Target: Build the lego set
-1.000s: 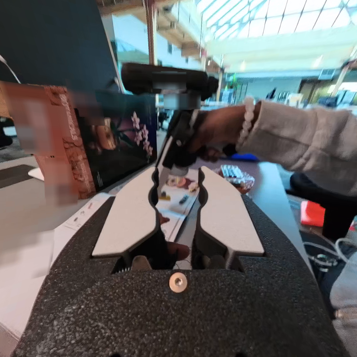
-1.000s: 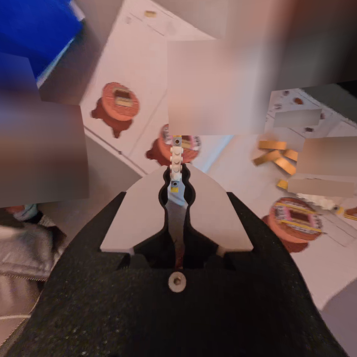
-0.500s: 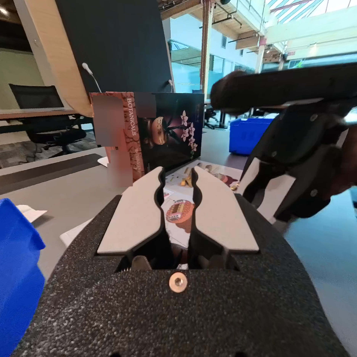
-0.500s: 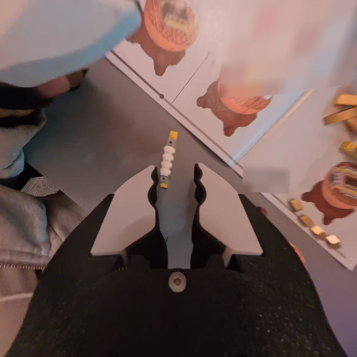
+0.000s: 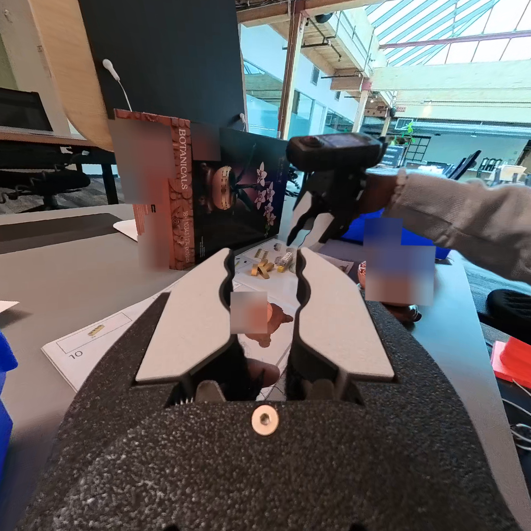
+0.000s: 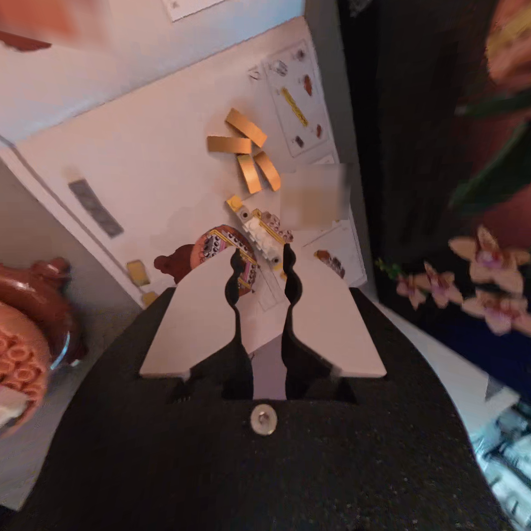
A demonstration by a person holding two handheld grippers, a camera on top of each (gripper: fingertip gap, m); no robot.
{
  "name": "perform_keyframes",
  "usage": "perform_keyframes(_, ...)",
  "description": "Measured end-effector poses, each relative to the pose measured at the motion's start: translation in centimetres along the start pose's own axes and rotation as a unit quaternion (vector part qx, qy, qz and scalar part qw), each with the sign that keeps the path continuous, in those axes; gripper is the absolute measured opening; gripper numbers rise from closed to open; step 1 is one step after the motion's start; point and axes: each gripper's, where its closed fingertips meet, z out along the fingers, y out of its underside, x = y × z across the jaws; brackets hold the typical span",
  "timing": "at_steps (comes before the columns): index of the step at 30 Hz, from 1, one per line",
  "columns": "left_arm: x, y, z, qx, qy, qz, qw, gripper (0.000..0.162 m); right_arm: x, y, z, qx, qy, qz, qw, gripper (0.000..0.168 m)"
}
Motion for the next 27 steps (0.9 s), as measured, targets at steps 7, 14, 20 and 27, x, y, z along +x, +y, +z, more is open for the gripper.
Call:
perform_keyframes(7,0.0,0.3,0.2,-0.013,-0.008,0.036,0.999,0.038,-0.5,-0.2,1.4,-0.018,-0.076,-0.069,0.995,0.012)
perform_keyframes(14,-1.2,0.1,-0.4,-0.019,-0.047,0.060,0.997,0.036,-8.5,-8.4,-8.2,0.108,-0.097,0.205,0.968,0.012)
perform_keyframes(20,-2.0,-0.1,-1.2,-0.022,-0.057,0.016,0.998,0.035,-19.0,-11.8,-5.3,0.040,-0.127,0.232,0.963,0.012)
perform_keyframes(27,-2.1,-0.6,-2.0,-0.008,-0.039,-0.013,0.999,0.035,-19.8,-12.0,-3.5,-0.004,-0.109,0.237,0.965,0.013)
